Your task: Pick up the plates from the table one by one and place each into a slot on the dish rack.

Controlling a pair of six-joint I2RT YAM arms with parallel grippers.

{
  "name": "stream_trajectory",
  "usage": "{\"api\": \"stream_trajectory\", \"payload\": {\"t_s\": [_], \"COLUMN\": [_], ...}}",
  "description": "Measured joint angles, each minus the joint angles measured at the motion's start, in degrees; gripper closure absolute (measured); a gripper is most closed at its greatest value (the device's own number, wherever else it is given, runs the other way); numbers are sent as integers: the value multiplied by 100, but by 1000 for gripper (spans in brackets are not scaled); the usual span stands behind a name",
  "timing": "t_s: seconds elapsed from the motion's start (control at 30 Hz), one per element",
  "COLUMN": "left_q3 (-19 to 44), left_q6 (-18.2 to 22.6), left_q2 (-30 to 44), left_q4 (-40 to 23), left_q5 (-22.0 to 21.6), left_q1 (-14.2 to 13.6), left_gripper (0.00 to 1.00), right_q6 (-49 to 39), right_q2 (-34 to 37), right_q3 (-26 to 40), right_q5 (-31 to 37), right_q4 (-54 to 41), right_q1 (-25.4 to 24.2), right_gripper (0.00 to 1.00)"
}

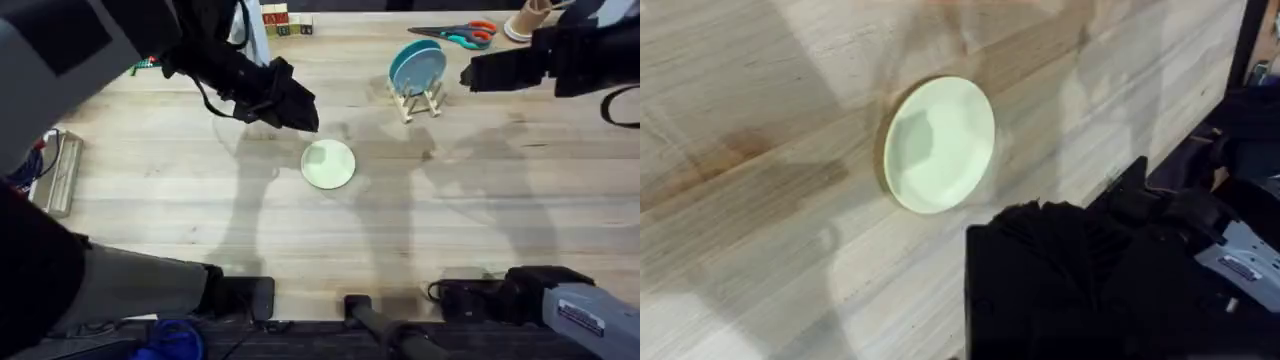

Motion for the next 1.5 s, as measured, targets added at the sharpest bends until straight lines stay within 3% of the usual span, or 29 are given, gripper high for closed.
{"api": "stream_trajectory", "payload": {"t_s": [0.3, 0.57, 0.8, 1.17, 1.5], "left_q3": [0, 0, 0, 0, 2], "left_q6": [313, 1109, 1758, 1949, 1951], "left_q2": [0, 0, 0, 45, 597], "left_q4": [-128, -573, -911, -890, -890], "left_q5": [23, 594, 933, 1045, 1038], "left_q1": [127, 677, 717, 717, 717], "left_gripper": [960, 959, 960, 960, 959], "right_q6": [0, 0, 0, 0, 0], "right_q2": [0, 0, 2, 2, 0], "right_q3": [0, 0, 0, 0, 0], "right_q5": [0, 0, 0, 0, 0], "right_q4": [0, 0, 2, 2, -13], "right_q1": [0, 0, 0, 0, 0], "right_gripper": [7, 7, 7, 7, 6]}}
